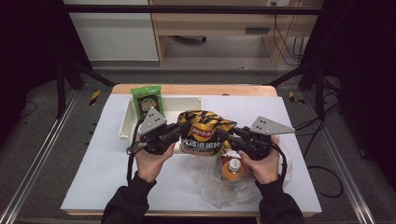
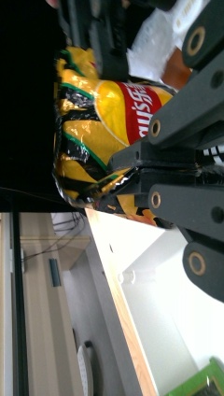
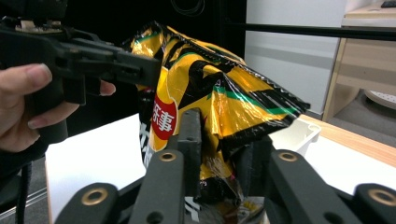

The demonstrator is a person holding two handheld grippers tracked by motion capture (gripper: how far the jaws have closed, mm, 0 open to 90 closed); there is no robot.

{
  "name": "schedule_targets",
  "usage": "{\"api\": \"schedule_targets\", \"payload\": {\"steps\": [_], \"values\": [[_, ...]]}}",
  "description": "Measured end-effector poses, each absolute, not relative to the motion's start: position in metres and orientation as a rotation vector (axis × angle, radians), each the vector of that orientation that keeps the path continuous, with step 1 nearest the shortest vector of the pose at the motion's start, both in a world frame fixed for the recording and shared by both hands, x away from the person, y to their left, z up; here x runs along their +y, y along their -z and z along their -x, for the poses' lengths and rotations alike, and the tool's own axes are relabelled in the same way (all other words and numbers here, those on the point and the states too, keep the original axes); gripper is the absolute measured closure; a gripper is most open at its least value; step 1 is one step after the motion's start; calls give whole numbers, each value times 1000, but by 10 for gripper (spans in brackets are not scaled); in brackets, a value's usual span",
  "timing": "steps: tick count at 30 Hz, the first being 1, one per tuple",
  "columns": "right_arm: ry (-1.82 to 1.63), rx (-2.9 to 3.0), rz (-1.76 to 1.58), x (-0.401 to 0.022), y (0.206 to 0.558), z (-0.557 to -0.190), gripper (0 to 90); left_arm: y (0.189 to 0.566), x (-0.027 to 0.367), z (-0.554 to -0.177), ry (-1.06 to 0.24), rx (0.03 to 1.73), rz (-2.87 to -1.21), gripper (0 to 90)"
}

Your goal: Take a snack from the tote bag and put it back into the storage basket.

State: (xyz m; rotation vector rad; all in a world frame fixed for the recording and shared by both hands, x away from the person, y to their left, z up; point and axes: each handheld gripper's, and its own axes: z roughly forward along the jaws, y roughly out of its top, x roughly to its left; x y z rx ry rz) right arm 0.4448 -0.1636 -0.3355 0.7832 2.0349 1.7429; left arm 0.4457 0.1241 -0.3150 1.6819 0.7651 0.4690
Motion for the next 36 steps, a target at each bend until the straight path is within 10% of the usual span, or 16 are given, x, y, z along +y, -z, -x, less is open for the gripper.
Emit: {"api": "schedule_targets", "payload": {"steps": [11, 36], "values": [[-1714, 1909, -811, -190, 334, -429, 475, 295, 138, -430, -432, 727, -1602, 894], [-1465, 1883, -998, -232, 369, -428, 441, 250, 146, -433, -441, 701, -1525, 894]]}}
